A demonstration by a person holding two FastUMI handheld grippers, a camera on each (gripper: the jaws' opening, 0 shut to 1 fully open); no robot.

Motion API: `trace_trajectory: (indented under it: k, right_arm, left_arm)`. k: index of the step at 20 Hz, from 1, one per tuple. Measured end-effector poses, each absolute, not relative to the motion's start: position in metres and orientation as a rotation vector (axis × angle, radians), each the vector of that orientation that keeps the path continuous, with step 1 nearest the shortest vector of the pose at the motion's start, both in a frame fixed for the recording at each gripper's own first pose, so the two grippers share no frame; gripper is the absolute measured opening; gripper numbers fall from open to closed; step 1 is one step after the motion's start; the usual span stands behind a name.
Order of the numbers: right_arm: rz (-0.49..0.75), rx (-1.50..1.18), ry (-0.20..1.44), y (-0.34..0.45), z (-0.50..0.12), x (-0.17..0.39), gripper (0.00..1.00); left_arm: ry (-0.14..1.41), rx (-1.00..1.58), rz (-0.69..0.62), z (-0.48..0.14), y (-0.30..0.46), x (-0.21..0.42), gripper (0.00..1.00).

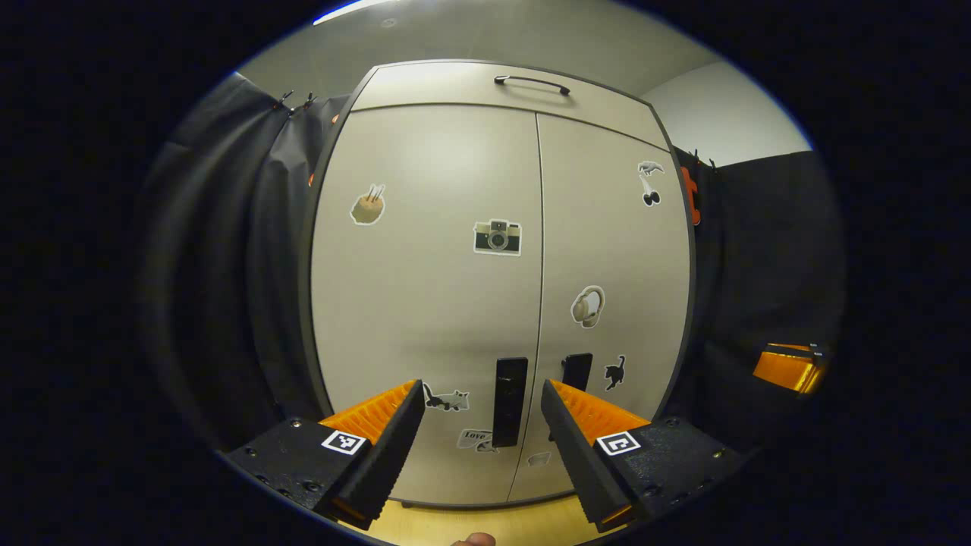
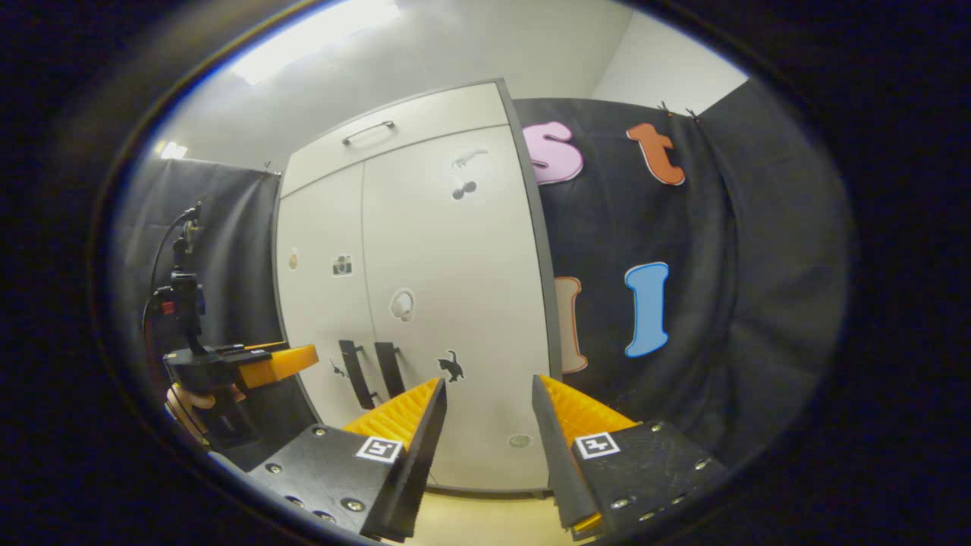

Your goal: Grab one shoe with the right hand and put it into the shoe cabinet, grab the other shoe with the left hand and put it into the shoe cabinet; then close the right door with the right hand and the left door with the left hand.

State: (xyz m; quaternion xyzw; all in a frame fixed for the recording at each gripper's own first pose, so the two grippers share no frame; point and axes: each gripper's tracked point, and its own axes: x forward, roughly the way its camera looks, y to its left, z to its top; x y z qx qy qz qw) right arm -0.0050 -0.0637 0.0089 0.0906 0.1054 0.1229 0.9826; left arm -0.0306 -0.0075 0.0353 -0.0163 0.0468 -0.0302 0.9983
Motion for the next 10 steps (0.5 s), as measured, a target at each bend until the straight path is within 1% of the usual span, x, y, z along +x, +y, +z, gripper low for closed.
trace_trajectory:
  k: [1, 2, 3, 4, 5, 6, 7, 8, 10]
  right_arm:
    - [0.260, 0.177, 0.200, -0.062, 0.017, -0.011, 0.65]
    - [0.273, 0.171, 0.189, -0.060, 0.024, -0.016, 0.68]
    - [0.286, 0.167, 0.178, -0.059, 0.030, -0.021, 0.65]
    - [0.300, 0.162, 0.166, -0.058, 0.035, -0.026, 0.65]
    - [0.310, 0.157, 0.161, -0.059, 0.038, -0.029, 0.68]
    - [0.322, 0.152, 0.155, -0.061, 0.040, -0.034, 0.65]
    - [0.329, 0.147, 0.153, -0.063, 0.041, -0.037, 0.68]
    - [0.338, 0.140, 0.151, -0.066, 0.041, -0.041, 0.65]
    - [0.353, 0.130, 0.150, -0.073, 0.042, -0.046, 0.65]
  left_arm:
    - [0.089, -0.028, -0.048, 0.042, -0.009, -0.042, 0.94]
    - [0.085, -0.031, -0.039, 0.047, -0.012, -0.053, 0.91]
    - [0.084, -0.037, -0.032, 0.051, -0.015, -0.062, 0.94]
    - [0.082, -0.044, -0.025, 0.055, -0.019, -0.072, 0.95]
    - [0.073, -0.046, -0.022, 0.060, -0.024, -0.079, 0.91]
    - [0.067, -0.044, -0.014, 0.063, -0.027, -0.086, 0.94]
    - [0.063, -0.041, -0.006, 0.065, -0.031, -0.093, 0.91]
    - [0.056, -0.038, 0.001, 0.068, -0.036, -0.097, 0.95]
    - [0.050, -0.036, 0.012, 0.070, -0.046, -0.107, 0.94]
